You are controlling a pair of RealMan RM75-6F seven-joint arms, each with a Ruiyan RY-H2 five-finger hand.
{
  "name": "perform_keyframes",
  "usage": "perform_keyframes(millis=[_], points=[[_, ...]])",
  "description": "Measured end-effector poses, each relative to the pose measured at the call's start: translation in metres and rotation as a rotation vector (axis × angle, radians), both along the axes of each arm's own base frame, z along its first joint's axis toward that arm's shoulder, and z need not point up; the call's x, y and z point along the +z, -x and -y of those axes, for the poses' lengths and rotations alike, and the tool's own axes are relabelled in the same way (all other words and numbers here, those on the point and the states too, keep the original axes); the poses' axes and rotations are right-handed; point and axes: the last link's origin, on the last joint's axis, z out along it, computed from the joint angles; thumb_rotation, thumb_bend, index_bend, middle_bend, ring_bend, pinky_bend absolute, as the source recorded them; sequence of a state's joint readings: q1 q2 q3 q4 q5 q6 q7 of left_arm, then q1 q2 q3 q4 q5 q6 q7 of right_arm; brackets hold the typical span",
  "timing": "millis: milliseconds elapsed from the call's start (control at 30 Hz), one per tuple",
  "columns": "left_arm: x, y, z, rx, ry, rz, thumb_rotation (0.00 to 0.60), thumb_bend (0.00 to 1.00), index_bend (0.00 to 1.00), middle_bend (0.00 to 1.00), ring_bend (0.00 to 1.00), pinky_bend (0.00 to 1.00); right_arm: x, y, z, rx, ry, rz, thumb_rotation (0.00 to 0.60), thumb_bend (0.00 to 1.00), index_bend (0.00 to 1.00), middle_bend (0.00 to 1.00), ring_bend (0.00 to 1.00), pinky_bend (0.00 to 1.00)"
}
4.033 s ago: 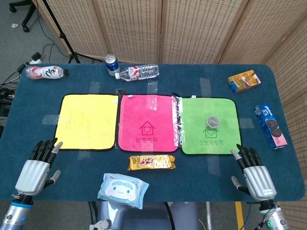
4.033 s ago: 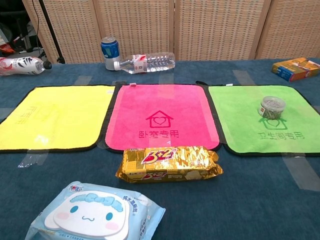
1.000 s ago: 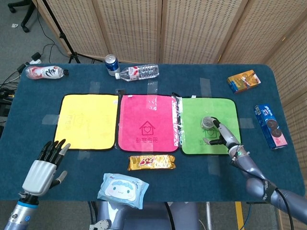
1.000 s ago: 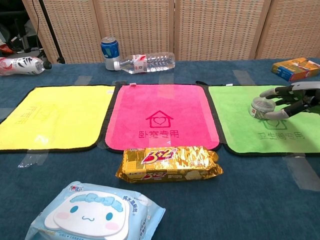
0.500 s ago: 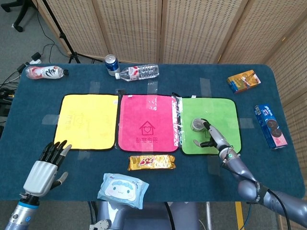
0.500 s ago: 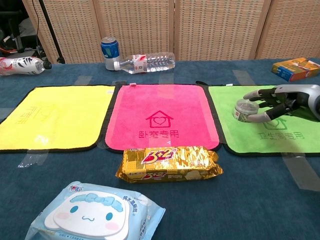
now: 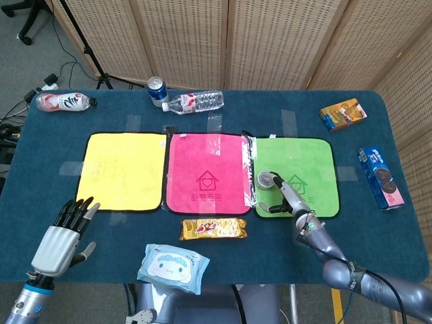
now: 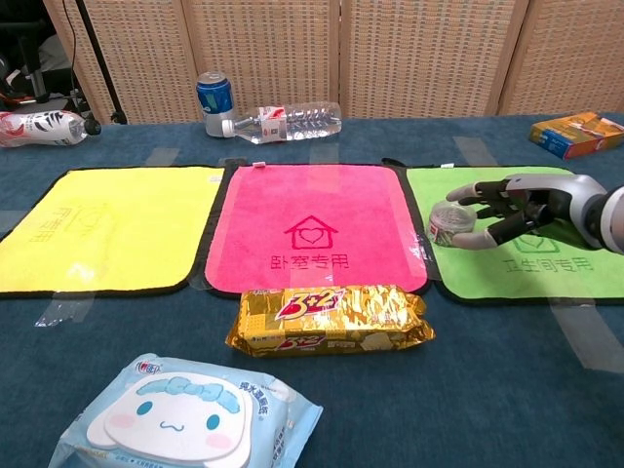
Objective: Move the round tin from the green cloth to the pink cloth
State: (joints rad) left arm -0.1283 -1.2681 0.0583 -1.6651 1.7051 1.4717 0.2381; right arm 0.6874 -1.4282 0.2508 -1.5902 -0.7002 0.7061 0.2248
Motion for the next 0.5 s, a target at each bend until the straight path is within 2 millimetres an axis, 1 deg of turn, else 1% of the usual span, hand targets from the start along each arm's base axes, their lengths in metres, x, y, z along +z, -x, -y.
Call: perform_keyframes(millis=[333,500], points=[[0.003,0.000,0.000,-0.004,-0.005,0.013,0.600,0.27,0.00,0.00,0.00,0.00,-0.019,-0.025,-0.018,0.021,-0.017,0.016,0.600,0.39,0.09,0.00,0.00,0.01],[0.003,-0.001,0.000,-0.004,-0.002,0.016,0.600,0.27,0.00,0.00,0.00,0.00,-0.026,-0.034,-0.023,0.033,-0.031,0.024,0.600,0.39,0.09,0.00,0.00,0.01]])
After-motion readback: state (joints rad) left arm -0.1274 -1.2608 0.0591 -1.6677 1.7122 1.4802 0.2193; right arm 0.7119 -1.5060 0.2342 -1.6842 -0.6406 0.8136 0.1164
